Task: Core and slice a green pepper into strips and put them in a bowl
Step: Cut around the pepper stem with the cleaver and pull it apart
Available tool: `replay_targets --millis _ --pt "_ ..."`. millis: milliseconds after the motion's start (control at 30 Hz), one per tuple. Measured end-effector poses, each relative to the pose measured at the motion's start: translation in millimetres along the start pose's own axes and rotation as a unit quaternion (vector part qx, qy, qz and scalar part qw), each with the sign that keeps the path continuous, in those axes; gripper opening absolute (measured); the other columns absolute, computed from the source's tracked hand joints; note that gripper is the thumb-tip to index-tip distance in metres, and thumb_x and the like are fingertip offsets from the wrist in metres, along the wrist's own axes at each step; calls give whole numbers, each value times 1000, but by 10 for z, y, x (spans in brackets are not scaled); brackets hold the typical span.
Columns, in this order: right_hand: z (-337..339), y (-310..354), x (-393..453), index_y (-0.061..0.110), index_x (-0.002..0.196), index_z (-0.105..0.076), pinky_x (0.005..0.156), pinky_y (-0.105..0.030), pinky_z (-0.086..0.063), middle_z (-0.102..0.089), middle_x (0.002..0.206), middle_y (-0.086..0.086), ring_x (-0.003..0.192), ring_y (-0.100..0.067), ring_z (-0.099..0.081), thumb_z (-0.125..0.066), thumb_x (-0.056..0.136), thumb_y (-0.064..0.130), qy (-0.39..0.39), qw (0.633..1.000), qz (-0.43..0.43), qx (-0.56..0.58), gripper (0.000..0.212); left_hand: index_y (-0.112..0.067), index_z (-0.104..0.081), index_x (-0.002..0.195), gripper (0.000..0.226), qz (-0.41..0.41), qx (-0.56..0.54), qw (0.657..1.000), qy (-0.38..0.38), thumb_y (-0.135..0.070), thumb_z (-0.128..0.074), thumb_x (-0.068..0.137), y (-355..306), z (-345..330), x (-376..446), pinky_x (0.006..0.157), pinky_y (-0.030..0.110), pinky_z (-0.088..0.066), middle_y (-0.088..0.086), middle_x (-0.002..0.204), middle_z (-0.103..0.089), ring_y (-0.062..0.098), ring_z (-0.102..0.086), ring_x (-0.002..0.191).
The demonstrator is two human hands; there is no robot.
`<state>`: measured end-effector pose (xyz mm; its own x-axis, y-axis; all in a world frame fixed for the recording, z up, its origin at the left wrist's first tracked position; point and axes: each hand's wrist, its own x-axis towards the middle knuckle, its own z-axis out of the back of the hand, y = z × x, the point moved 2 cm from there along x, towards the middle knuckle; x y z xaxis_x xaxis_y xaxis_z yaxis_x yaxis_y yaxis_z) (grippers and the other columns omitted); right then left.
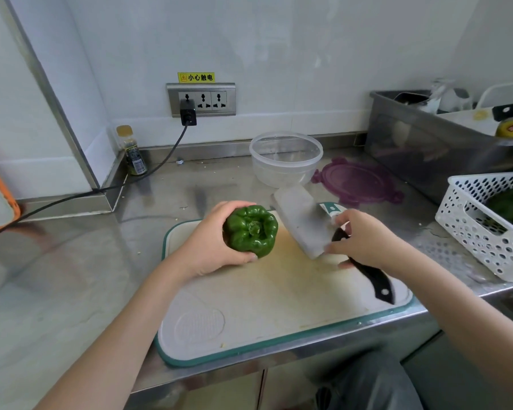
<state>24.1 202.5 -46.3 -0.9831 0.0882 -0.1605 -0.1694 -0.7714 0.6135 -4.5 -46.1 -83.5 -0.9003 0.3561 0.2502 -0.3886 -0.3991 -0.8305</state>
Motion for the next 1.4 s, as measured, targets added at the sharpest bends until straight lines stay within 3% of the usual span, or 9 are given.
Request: replay_targets --millis 233,300,433,567,700,900,1100,1233,1400 --pt "106 -5 -233 15 95 -51 34 -18 -28 -51 43 -1 30 -13 -35 -60 90 29 83 986 13 147 17 -41 -48 125 82 4 19 993 -114 -10 -86 59 102 90 31 99 34 -47 -15 124 -55 2 -54 114" --pt "84 -36 -319 23 87 -56 32 -16 -29 -54 44 -1 28 -13 -35 -60 90 35 26 989 39 143 13 -42 -47 125 83 7 20 989 -144 -6 -86 60 143 119 35 97 31 -48 -18 122 -56 -1 -55 110" --pt "130 -86 -469 5 68 -52 30 -21 -33 -55 49 -9 26 -15 -41 -53 91 35 -70 992 90 51 37 -38 -45 129 85 0 49 988 -147 -4 -84 61 166 128 59 101 30 -43 -6 127 -52 5 -51 116" --pt "79 -1 -604 16 57 -43 38 -27 -35 -47 47 -3 39 -20 -47 -53 91 37 -82 986 141 -37 41 -35 -41 132 87 -12 64 992 -106 -4 -83 63 111 112 35 107 34 -38 -5 131 -44 7 -44 122" --pt "4 46 -582 20 54 -36 45 -26 -25 -36 44 3 43 -13 -31 -54 92 34 -88 983 149 -61 44 -45 -38 133 87 4 33 998 -52 -12 -82 65 109 161 5 106 41 -40 -11 134 -39 10 -43 126" --pt "-72 152 -533 16 57 -37 46 -26 -23 -34 47 3 46 -13 -29 -52 91 37 -87 983 145 -70 43 -37 -37 136 87 20 17 998 -63 -2 -80 68 90 154 9 104 34 -43 -7 136 -38 6 -46 122" --pt "115 115 -612 18 56 -43 44 -22 -23 -35 44 4 42 -10 -30 -55 91 35 -103 982 140 -68 41 -48 -44 105 62 79 -15 996 -42 -41 -83 57 -130 -77 -36 81 15 -47 -22 108 -59 -4 -58 99" --pt "267 160 -651 10 67 -50 39 -26 -26 -43 48 1 41 -14 -36 -51 93 36 -129 973 139 -131 36 -27 -42 101 63 77 109 987 -89 -55 -79 58 -258 -214 -97 60 15 -42 -16 93 -57 0 -56 81" --pt "248 396 -577 11 76 -49 28 -29 -44 -57 59 -8 26 -17 -49 -45 96 34 -79 988 125 -42 31 -22 -40 106 71 41 165 981 -92 -60 -75 57 -322 -321 -129 62 15 -40 -7 100 -53 6 -53 82"
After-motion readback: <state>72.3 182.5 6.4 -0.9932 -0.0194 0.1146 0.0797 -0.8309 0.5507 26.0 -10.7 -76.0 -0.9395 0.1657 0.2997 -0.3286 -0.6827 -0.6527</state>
